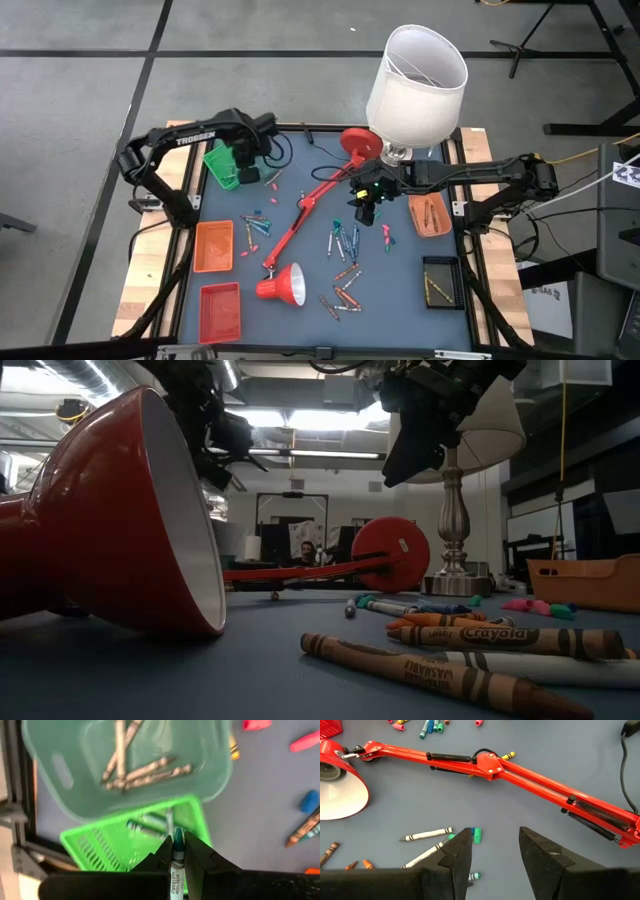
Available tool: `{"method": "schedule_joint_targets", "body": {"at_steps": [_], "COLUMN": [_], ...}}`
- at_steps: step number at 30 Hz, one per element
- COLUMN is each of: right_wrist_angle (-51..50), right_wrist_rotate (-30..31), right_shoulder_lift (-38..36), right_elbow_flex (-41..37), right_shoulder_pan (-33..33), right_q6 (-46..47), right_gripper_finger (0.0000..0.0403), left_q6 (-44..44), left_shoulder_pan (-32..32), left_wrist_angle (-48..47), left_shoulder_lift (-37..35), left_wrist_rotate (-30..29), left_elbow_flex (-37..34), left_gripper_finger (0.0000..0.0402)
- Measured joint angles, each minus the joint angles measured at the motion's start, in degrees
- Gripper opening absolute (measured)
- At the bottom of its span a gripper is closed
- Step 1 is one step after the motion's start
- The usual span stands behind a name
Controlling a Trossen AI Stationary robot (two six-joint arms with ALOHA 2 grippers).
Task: Sort crayons
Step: Put the green crayon into the green bin
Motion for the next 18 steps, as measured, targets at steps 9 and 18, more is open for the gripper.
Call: {"method": "schedule_joint_targets", "body": {"at_steps": [9, 18], "right_wrist_angle": [0.02, 0.04], "right_wrist_rotate": [0.02, -1.51], "right_shoulder_lift": [0.0, 0.0], "right_elbow_flex": [0.0, 0.0], "right_shoulder_pan": [0.0, 0.0], "right_q6": [-0.01, 2.95], "right_gripper_finger": [0.0163, 0.0163], "left_q6": [-1.96, -2.0], "left_shoulder_pan": [6.41, 7.94], "left_wrist_angle": [-0.48, 6.4], "left_shoulder_lift": [-1.46, -1.46], "left_wrist_rotate": [0.21, 0.0], "left_elbow_flex": [-7.14, -13.21], "left_gripper_finger": [0.001, 0.0015]}}
